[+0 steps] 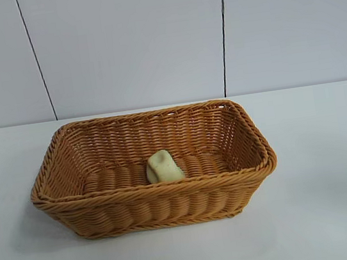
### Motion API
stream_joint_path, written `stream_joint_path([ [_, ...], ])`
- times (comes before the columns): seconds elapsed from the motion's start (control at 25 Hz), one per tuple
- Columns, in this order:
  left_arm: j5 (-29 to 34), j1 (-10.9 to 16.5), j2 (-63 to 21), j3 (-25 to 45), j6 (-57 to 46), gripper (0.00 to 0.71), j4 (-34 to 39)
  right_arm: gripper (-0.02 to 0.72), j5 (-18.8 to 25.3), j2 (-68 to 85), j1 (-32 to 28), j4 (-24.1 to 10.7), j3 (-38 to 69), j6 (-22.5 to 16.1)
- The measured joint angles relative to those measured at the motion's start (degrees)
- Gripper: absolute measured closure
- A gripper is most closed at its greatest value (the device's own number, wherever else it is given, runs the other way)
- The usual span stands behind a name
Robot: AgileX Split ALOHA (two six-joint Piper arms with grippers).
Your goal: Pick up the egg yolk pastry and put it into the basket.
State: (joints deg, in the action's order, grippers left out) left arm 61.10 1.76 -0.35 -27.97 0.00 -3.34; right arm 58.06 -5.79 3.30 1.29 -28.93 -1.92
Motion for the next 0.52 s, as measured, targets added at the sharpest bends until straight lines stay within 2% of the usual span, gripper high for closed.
stream_joint_path([
  [0.16, 0.0, 0.0, 0.0, 0.0, 0.0, 0.014, 0.0, 0.073, 0.0, 5.7, 0.1, 0.0, 0.0, 0.0],
  [0.52, 0.0, 0.0, 0.0, 0.0, 0.0, 0.014, 0.0, 0.073, 0.0, 6.2, 0.1, 0.0, 0.0, 0.0],
])
